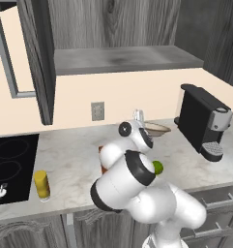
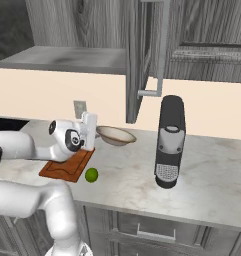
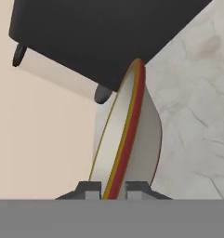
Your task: Open the cabinet. Place the bowl and condiment on the counter. Then place the lime and garlic on the cutting board.
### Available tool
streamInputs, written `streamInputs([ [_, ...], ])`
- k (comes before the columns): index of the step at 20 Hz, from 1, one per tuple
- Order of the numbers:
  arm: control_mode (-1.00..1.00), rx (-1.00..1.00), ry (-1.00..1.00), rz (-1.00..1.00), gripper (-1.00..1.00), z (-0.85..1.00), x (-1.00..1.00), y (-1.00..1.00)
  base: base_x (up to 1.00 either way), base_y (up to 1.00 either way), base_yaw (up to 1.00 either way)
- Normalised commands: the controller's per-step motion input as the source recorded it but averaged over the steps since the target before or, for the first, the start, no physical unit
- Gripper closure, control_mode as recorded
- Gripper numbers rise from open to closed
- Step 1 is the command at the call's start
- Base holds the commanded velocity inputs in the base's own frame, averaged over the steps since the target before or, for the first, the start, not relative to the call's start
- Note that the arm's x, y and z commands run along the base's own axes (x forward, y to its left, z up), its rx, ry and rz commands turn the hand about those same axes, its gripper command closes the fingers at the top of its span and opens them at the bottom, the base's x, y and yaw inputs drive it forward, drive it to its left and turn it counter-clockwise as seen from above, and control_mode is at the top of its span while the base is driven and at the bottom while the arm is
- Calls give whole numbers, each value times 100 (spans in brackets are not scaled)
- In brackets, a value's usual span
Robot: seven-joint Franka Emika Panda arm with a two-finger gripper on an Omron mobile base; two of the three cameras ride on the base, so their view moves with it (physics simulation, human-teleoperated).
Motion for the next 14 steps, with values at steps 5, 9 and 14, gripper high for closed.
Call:
streamInputs([
  [5,-100,4,-9,0,100,-24,22,13,0,0,0],
  [9,-100,4,-8,0,100,-25,18,12,0,0,0],
  [14,-100,4,-8,0,100,-23,13,8,0,0,0],
])
